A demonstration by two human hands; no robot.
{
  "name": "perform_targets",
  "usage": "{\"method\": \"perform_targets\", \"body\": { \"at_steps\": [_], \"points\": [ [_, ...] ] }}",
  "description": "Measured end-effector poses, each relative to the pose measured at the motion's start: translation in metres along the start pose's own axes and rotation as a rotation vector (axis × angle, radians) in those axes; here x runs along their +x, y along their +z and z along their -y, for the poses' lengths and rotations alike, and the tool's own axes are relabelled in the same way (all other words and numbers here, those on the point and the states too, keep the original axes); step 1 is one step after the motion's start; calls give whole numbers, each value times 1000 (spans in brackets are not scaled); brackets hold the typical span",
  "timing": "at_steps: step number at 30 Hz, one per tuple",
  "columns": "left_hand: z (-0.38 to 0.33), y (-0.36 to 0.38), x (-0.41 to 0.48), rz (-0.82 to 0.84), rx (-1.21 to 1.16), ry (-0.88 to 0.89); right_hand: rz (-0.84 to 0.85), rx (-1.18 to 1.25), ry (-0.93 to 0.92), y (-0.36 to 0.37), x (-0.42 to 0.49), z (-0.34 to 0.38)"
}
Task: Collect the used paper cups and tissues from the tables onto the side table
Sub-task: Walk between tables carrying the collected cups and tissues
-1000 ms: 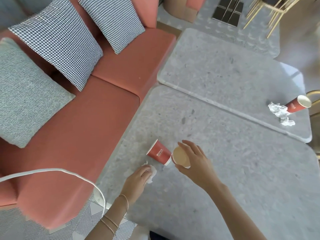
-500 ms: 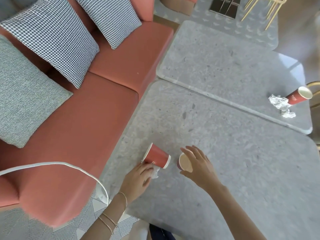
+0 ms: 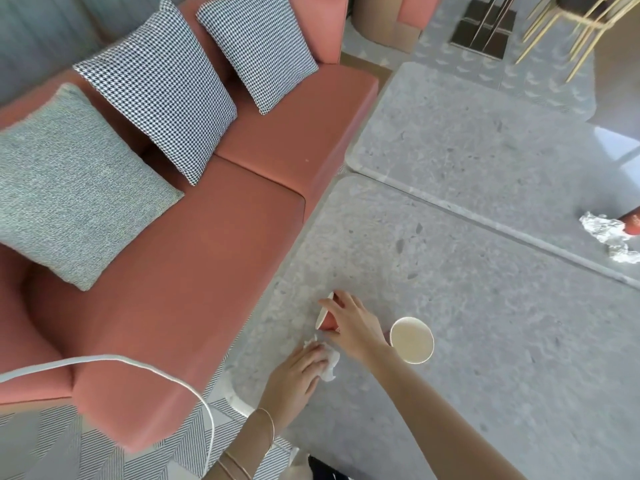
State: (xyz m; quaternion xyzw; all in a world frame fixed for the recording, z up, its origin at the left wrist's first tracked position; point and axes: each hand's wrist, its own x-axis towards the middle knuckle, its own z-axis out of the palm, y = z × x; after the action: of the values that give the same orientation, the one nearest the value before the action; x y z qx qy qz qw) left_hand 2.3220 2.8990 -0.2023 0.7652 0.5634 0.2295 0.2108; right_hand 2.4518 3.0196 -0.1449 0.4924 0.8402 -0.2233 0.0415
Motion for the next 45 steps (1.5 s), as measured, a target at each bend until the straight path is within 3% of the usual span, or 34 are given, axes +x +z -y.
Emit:
{"method": "perform_targets", "body": {
  "at_steps": [3, 9, 14, 23, 33, 45],
  "points": [
    [-2, -4, 2, 9, 25, 9, -108, 78, -1, -10, -2, 0],
    [-6, -8, 14, 60, 85, 25, -439, 474, -9, -52, -48, -5],
    [-10, 0, 36, 54, 32, 76, -612, 481, 74, -68, -98, -46],
    [-17, 9, 58, 146, 26, 140, -343, 339, 281, -32, -114, -75],
    [-10, 7, 55, 277, 194, 250, -168, 191, 258, -33, -114, -68],
    [-32, 38, 67, 358, -73, 186, -168, 187, 480, -24, -166, -83]
  ]
}}
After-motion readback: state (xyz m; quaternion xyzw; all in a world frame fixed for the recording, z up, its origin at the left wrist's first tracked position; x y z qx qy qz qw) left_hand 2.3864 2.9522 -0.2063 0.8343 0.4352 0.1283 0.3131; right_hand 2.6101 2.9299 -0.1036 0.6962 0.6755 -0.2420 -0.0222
